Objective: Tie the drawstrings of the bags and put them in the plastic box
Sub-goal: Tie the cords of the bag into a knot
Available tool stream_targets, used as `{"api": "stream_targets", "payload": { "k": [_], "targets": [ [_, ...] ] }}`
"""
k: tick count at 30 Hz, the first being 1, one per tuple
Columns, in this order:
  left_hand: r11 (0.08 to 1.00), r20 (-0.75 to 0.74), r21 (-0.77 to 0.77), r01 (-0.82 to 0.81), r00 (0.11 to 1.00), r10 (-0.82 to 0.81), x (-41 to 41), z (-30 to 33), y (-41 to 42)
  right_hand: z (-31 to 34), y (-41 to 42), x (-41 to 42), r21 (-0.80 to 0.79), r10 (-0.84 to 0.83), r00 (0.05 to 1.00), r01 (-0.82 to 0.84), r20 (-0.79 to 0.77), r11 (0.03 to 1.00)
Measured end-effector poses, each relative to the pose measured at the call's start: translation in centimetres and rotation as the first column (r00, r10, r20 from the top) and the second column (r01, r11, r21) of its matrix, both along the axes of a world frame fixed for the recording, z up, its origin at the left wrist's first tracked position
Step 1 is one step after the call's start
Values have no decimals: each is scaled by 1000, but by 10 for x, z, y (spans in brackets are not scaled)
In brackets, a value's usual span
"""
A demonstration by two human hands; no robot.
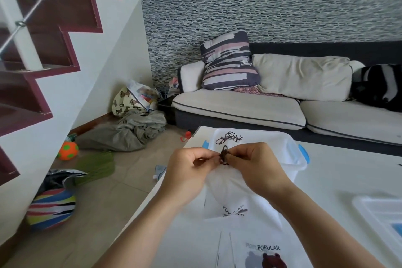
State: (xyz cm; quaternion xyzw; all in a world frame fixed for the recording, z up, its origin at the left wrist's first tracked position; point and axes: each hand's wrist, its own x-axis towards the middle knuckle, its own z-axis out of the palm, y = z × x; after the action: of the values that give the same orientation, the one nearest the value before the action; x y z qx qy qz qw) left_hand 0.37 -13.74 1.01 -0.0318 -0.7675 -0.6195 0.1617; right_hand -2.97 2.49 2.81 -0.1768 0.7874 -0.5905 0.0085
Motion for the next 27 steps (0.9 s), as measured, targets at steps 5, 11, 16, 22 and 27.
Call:
{"api": "stream_targets", "payload": {
  "k": [5, 11, 16, 22, 27],
  "targets": [
    [993, 25, 115, 29, 999, -33, 0, -1, -1, 2, 3, 4, -126, 35, 993, -21, 110, 992],
    [996, -29, 32, 89, 996, -88, 1, 2, -7, 4, 2, 7, -134, 88, 985, -68, 150, 989],
    [996, -75, -19, 89, 993, -90, -2, 0, -6, 1, 4, 5, -165, 137, 968, -103, 211, 981],
    [989, -103, -50, 139, 984, -143, 0, 2, -6, 5, 10, 7, -351, 260, 869, -108, 422, 930],
    [989, -181, -21, 149, 972, -151, 1, -1, -9, 8, 9, 9, -367, 262, 838, -80, 479, 927]
  ]
}}
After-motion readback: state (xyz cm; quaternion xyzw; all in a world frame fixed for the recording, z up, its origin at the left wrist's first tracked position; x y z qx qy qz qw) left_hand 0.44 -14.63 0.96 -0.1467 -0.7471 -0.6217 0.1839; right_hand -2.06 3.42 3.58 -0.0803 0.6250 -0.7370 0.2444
